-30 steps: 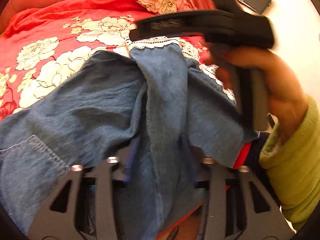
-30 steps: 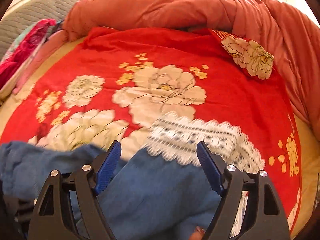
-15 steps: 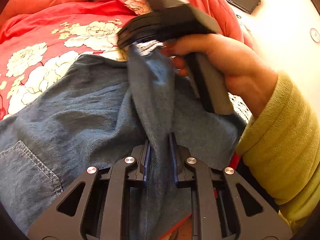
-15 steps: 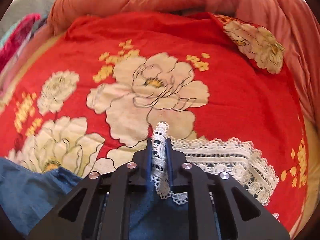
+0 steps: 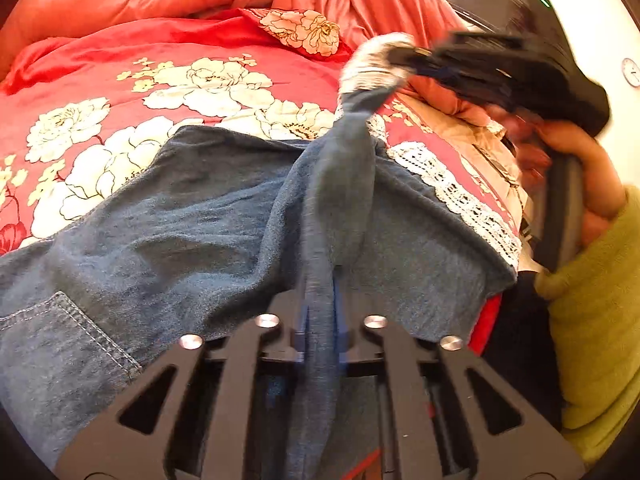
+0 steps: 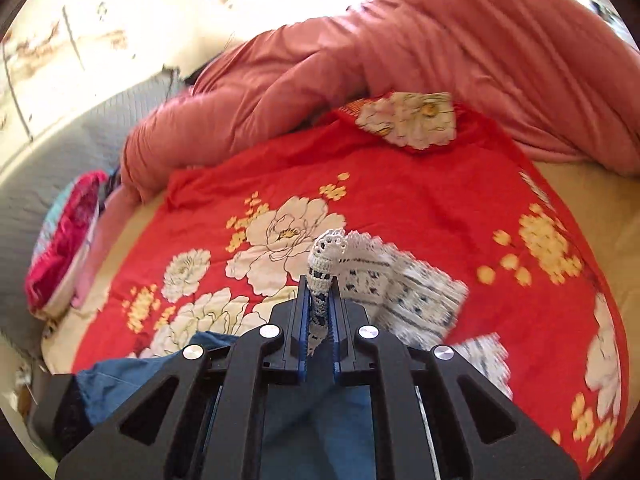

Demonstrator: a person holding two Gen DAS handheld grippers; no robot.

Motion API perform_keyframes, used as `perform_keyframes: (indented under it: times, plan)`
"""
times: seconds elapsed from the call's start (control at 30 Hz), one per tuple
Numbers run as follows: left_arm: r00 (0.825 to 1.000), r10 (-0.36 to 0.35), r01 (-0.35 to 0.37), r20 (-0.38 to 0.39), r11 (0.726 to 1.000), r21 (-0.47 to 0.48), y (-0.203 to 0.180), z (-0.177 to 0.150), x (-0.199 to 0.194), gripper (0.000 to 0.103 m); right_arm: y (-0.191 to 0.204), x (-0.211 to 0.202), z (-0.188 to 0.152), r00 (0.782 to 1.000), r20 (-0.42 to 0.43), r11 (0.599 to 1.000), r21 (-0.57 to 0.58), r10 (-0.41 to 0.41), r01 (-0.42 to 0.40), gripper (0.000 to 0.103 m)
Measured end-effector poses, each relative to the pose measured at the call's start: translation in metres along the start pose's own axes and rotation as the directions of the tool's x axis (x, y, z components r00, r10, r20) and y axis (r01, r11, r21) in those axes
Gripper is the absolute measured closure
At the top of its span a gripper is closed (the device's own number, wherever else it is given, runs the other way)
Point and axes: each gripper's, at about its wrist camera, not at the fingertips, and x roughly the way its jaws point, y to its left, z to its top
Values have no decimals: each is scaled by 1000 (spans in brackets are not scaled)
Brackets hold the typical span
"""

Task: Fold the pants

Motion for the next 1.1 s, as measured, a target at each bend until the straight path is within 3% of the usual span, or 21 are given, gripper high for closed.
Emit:
perform_keyframes:
  times: [0.2, 0.33, 0.63, 0.77, 0.9, 1.1]
  plan:
    - [997, 45, -51, 57, 993, 106, -15, -7, -24, 103, -43, -67, -40, 999, 49, 986, 167, -5, -3, 96]
    - [997, 38, -51, 69, 980, 192, -28, -13, -38, 103, -61, -101, -73, 1000, 6, 981, 196, -14, 13, 96]
    - [998, 54, -57, 21, 966, 253, -42, -21, -34, 103, -78, -105, -115, 990, -137, 973, 222, -38, 68, 95]
    - [998, 60, -63, 21, 960, 274, -47, -25, -35, 103, -87, -103, -119, 989, -141, 961, 265, -42, 79, 86]
    - [999, 49, -54, 25, 954, 294, -51, -27, -40, 103, -89, -107, -117, 994, -110, 963, 262, -27, 55, 94]
    - [998, 21, -41, 59, 932, 359, -63, -34, -62, 103, -77, -126, -119, 993, -118, 979, 200, -21, 44, 94]
